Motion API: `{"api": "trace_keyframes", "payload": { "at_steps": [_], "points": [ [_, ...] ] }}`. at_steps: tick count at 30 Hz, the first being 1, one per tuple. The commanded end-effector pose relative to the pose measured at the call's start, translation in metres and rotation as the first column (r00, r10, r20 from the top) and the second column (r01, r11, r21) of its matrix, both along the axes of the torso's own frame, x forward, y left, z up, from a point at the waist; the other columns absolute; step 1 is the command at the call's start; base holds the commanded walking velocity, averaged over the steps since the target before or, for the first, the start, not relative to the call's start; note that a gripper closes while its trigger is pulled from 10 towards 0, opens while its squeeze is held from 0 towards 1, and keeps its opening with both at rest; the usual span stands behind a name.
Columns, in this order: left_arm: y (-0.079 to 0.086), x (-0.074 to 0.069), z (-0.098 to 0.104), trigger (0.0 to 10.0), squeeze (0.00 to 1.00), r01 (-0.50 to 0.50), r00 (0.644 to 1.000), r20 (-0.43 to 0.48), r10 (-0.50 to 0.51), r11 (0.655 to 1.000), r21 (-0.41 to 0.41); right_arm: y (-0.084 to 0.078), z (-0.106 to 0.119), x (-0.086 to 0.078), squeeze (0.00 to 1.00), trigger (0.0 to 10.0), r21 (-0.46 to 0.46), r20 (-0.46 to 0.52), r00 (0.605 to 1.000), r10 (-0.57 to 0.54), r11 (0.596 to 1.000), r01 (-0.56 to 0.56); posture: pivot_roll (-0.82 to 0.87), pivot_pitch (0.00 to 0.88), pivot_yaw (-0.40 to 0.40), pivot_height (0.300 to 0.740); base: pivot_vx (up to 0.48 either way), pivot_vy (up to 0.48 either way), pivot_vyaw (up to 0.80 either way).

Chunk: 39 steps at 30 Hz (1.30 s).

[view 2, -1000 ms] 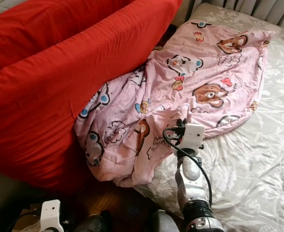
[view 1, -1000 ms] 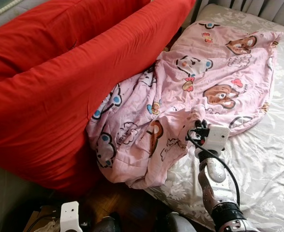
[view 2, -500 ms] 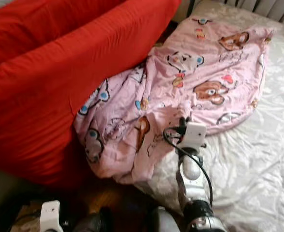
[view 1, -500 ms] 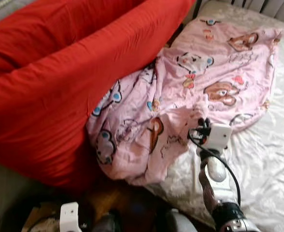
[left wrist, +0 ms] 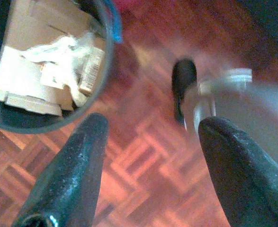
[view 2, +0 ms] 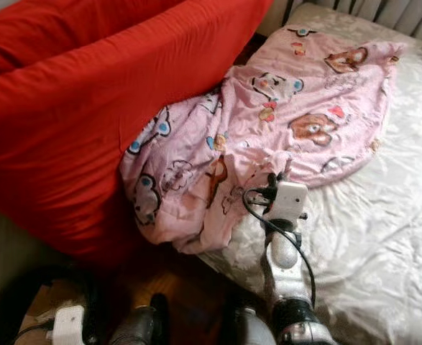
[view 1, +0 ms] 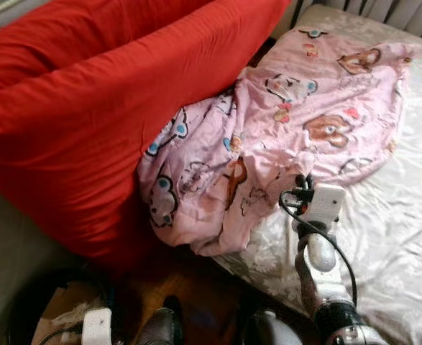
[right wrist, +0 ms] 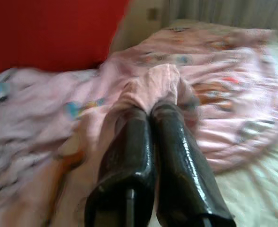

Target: Clean up the room

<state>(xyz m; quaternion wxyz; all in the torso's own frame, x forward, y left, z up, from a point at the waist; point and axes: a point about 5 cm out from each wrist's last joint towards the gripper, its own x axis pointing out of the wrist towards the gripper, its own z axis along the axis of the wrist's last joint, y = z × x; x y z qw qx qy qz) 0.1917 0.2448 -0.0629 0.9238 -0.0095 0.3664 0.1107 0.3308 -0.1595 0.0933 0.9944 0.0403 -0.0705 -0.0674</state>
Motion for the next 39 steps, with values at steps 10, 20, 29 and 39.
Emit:
{"api": "trace_keyframes", "payload": {
  "at_steps": [10,20,29,39],
  "points": [
    [-0.008,-0.031,-0.018,10.0,0.00,-0.025,0.993,-0.113,0.021,0.999,-0.030,0.002,0.002,0.000,0.00,10.0,-0.025,0.016,1.000,-0.004,1.000,0.005,0.03,0.285,-0.018,0.740,-0.298,0.000,0.00],
    [-0.016,-0.026,-0.019,10.0,0.00,-0.018,0.993,-0.114,0.015,0.999,-0.034,-0.001,0.005,0.000,0.00,10.0,-0.046,0.034,0.999,-0.027,0.999,0.029,0.03,0.284,-0.018,0.740,-0.296,0.000,0.00],
    [-0.012,-0.026,-0.018,10.0,0.00,-0.021,0.993,-0.118,0.017,0.999,-0.029,-0.005,0.014,0.001,0.00,10.0,-0.103,0.082,0.995,-0.054,0.993,0.062,0.03,0.283,-0.016,0.740,-0.300,0.000,0.00],
    [-0.011,-0.028,-0.018,10.0,0.00,-0.017,0.993,-0.115,0.014,1.000,-0.027,-0.015,0.033,-0.001,0.00,10.0,-0.175,0.202,0.970,-0.135,0.969,0.172,0.03,0.282,-0.015,0.740,-0.303,0.000,0.00]
  ]
}}
